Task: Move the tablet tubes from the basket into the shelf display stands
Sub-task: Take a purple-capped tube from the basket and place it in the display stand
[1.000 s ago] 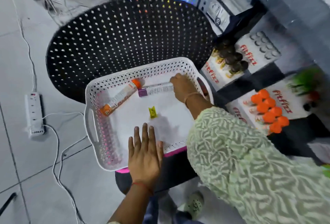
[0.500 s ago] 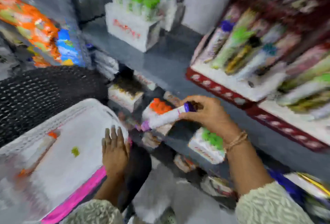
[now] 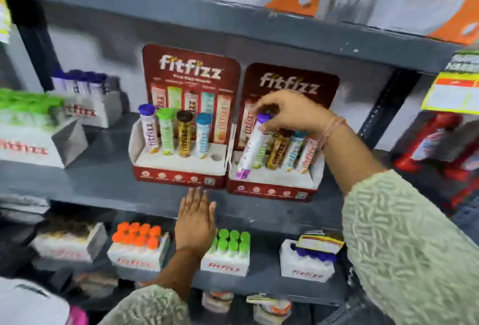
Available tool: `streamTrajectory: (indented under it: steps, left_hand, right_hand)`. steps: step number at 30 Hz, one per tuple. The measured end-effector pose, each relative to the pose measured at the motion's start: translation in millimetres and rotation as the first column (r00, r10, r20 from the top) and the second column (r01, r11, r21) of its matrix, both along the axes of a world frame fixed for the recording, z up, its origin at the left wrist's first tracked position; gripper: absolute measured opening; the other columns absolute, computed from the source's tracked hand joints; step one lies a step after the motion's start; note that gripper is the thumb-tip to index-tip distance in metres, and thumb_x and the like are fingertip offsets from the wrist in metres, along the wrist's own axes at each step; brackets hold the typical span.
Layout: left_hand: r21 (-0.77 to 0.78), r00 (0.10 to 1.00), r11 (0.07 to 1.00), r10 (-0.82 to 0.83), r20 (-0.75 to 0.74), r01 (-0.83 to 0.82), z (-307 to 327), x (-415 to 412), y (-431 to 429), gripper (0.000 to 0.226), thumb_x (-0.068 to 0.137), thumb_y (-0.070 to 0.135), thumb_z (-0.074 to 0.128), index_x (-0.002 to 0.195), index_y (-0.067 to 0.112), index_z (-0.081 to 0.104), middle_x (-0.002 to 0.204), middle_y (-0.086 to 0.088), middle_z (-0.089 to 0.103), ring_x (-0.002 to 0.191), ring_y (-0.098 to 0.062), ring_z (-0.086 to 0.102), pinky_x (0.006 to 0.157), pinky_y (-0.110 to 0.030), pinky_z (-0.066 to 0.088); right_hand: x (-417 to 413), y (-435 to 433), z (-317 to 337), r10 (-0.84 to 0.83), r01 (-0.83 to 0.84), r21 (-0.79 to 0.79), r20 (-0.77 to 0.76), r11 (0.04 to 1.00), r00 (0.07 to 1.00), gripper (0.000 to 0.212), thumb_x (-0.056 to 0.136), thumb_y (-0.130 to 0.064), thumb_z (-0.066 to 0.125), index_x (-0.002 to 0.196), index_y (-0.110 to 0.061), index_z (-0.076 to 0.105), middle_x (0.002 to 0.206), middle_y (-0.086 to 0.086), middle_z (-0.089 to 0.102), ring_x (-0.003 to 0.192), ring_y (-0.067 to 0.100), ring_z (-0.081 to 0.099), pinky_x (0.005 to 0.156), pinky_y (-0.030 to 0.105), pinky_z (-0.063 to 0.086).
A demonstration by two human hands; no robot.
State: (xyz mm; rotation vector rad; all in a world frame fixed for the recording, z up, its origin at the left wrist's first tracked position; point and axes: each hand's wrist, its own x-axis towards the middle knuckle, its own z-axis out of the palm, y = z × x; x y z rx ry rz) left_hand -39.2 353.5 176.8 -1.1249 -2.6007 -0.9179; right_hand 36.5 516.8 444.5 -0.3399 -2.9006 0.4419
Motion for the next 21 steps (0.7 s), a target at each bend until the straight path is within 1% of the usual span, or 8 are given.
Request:
streamTrajectory:
  steps: [2,4,7,11,14,17,19,21]
  left_hand:
    - [-0.045,1.000,0.999,0.024,-0.005,-0.024,-7,-5,-4,0.062,0.092,0.036,0.022,0.107,-0.011,0.060,0.114,-0.029,0.060,0.110,-0.043,0.052,0.098,-0.043,0.032]
    - [-0.063,0.999,0.998,0.021,-0.042,-0.023,-10,-8,-8,0.068,0.096,0.039,0.016,0.106,-0.012,0.060,0.111,-0.029,0.061,0.107,-0.043,0.054,0.097,-0.036,0.024]
    - [-0.062,0.998,0.998,0.011,-0.059,-0.014,-8,-8,-8,0.079,0.097,0.044,0.004,0.107,-0.012,0.059,0.112,-0.029,0.061,0.106,-0.044,0.054,0.097,-0.034,0.020]
    - [-0.077,0.999,0.997,-0.015,-0.034,0.013,-6,-9,-9,0.081,0.097,0.045,0.000,0.110,-0.011,0.057,0.116,-0.027,0.059,0.110,-0.042,0.052,0.102,-0.027,0.013]
    - [-0.094,0.999,0.995,-0.025,-0.022,0.022,-7,-9,-9,0.081,0.096,0.045,-0.001,0.114,-0.010,0.055,0.120,-0.026,0.057,0.114,-0.041,0.050,0.101,-0.029,0.015]
    - [-0.083,0.999,0.996,-0.038,-0.031,0.035,-7,-8,-8,0.088,0.092,0.051,-0.009,0.120,-0.008,0.051,0.128,-0.023,0.051,0.121,-0.036,0.043,0.106,-0.032,0.014]
    - [-0.082,0.998,0.996,-0.045,-0.044,0.041,-10,-8,-8,0.098,0.083,0.058,-0.020,0.130,-0.003,0.041,0.139,-0.018,0.040,0.131,-0.029,0.029,0.110,-0.033,0.007]
    - [-0.074,0.998,0.996,-0.047,-0.039,0.044,-10,-7,-8,0.099,0.081,0.059,-0.022,0.132,-0.002,0.038,0.141,-0.016,0.037,0.133,-0.027,0.026,0.110,-0.035,0.007]
  right_hand:
    - [-10,7,-1,-0.005,0.004,0.012,0.026,1.000,1.000,0.037,0.070,0.002,0.069,0.105,-0.007,0.067,0.107,0.013,0.070,0.088,0.009,0.053,0.058,-0.006,0.031]
    - [-21,9,-2,-0.002,0.001,0.031,0.058,1.000,0.998,0.038,0.068,0.006,0.065,0.104,-0.009,0.068,0.108,0.014,0.069,0.087,0.009,0.052,0.053,-0.005,0.031]
    - [-33,12,-5,0.002,-0.014,0.124,0.100,0.992,0.995,0.036,0.072,0.003,0.061,0.104,-0.012,0.068,0.111,0.012,0.067,0.085,0.010,0.049,0.049,-0.001,0.033]
    - [-40,17,-13,-0.021,-0.011,0.179,0.175,0.984,0.984,0.037,0.075,0.002,0.058,0.106,-0.016,0.066,0.116,0.008,0.063,0.089,0.013,0.049,0.059,0.020,0.039]
    - [-43,20,-19,-0.018,-0.005,0.131,0.172,0.991,0.985,0.028,0.073,-0.008,0.069,0.101,-0.014,0.067,0.111,0.007,0.062,0.088,0.013,0.049,0.056,0.014,0.034]
    - [-45,22,-25,-0.025,0.019,0.063,0.095,0.998,0.995,0.022,0.073,-0.012,0.072,0.094,-0.010,0.066,0.108,0.008,0.066,0.095,0.018,0.056,0.066,0.021,0.040]
    - [-48,23,-29,-0.035,0.035,0.002,0.038,0.999,0.999,0.034,0.071,-0.005,0.073,0.103,-0.010,0.064,0.112,0.010,0.064,0.103,0.022,0.058,0.074,0.021,0.042]
    - [-50,23,-34,-0.040,0.040,-0.030,0.000,0.999,0.999,0.047,0.069,0.000,0.073,0.113,-0.007,0.060,0.117,0.011,0.061,0.108,0.022,0.056,0.073,0.014,0.043]
